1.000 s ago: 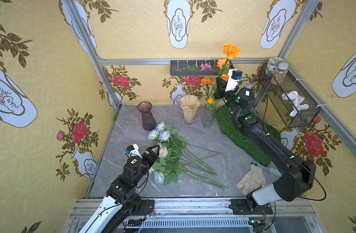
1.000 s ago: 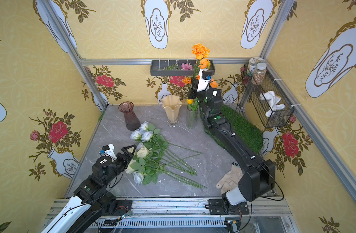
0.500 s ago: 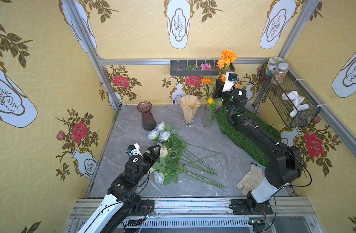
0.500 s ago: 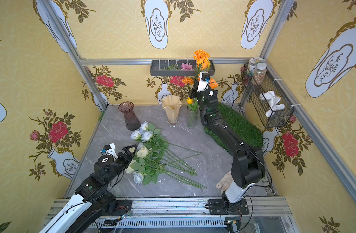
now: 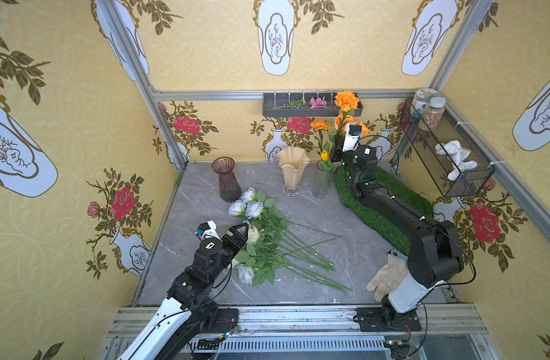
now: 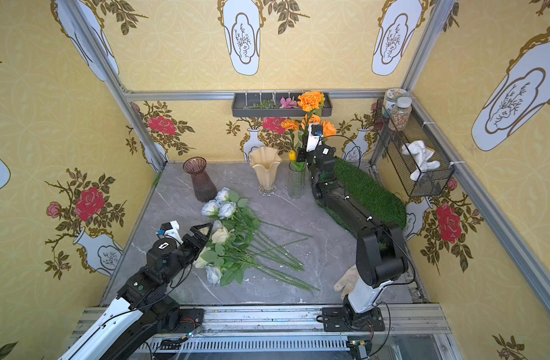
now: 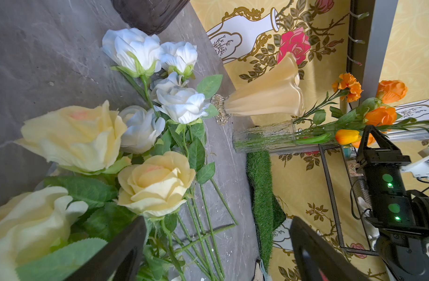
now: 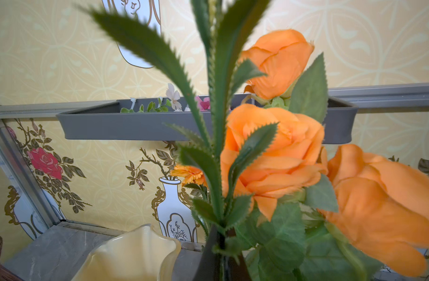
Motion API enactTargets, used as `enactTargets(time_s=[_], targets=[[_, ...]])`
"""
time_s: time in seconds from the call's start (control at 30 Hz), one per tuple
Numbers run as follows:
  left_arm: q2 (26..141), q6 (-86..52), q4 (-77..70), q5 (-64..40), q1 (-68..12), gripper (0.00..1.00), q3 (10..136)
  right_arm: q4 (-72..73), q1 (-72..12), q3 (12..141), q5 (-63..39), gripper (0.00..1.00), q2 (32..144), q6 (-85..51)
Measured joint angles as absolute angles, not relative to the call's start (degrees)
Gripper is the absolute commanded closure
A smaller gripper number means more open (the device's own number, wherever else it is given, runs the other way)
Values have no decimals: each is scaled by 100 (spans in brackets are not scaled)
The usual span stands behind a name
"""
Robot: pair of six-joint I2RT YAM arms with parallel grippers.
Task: Arrange the flowers in different vases according to their colors
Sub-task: Insert the flower into the vase, then pick up the flower at the center of the board.
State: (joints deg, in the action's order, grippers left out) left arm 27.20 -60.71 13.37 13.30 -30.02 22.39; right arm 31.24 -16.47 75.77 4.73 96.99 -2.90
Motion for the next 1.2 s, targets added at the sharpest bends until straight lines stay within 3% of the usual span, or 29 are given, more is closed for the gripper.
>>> enactTargets(time_s=[0.07,0.1,0.23,0.67,1.0,1.1,1.2], targets=[[2731,-6060,1337,1330,-3002,6,2239,3022,-1632,7577,471,47,9743,-368],[2731,-6058,1337,1330,-3002,6,2239,2939,-1634,7577,464,38,9743,-410],[2722,-6047,1337,1334,-3002,6,2239,2521,-1653,7588,460,25,9647,-419],[2388,-6058,1337,1354,-3002,6,2165,484,-1673,7725,478,12,8007,-919],[1848,-6359,1481,1459,-3002,7,1946,-2069,-1656,7325,-491,17,7046,-1959],[1761,-6462,1579,1490,-3002,7,1938,-2359,-1900,6678,-945,18,6952,-2366],[1745,-6517,1688,1529,-3002,7,1940,-2401,-2687,6016,-1105,19,7118,-2751]])
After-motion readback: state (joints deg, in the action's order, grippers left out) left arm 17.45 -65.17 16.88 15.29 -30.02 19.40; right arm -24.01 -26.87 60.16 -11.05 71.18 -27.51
